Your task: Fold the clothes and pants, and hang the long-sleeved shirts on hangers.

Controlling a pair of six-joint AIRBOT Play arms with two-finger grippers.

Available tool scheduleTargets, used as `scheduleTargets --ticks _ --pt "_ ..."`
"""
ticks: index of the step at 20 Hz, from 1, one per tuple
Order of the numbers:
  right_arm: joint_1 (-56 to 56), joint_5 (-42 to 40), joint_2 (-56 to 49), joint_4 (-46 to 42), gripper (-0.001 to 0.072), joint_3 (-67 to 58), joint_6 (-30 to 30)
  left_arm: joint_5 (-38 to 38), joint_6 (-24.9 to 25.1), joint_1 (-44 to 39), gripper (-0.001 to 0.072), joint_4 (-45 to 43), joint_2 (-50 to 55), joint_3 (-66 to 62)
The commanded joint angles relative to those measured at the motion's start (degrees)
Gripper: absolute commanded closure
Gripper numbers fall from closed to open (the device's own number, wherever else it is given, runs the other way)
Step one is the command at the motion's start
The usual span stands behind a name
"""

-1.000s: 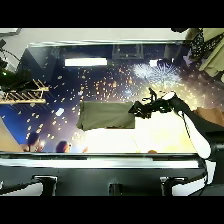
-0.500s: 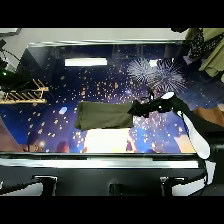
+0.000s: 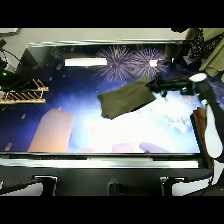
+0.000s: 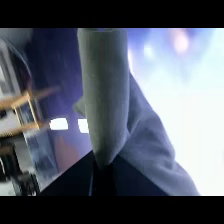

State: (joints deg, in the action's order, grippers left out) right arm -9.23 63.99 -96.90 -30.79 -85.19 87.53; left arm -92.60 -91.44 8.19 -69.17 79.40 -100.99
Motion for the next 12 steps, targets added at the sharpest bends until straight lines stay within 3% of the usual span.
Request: scheduleTargets --ticks 1,9,12 --pt "-7.0 -2.1 0.1 0.1 0.0683 -5.6 3.3 0.0 0.2 0.1 0.0694 -1.1 0.0 0.0" --pt "-22.0 -8.4 0.2 -1.0 0.0684 -11.6 4.9 0.2 0.2 0.1 0.0694 -1.4 0.1 0.0" --pt "-25.5 -8.6 2.3 -8.7 0.0684 -12.4 10.4 0.3 0.2 0.1 0.0694 -1.4 0.1 0.0"
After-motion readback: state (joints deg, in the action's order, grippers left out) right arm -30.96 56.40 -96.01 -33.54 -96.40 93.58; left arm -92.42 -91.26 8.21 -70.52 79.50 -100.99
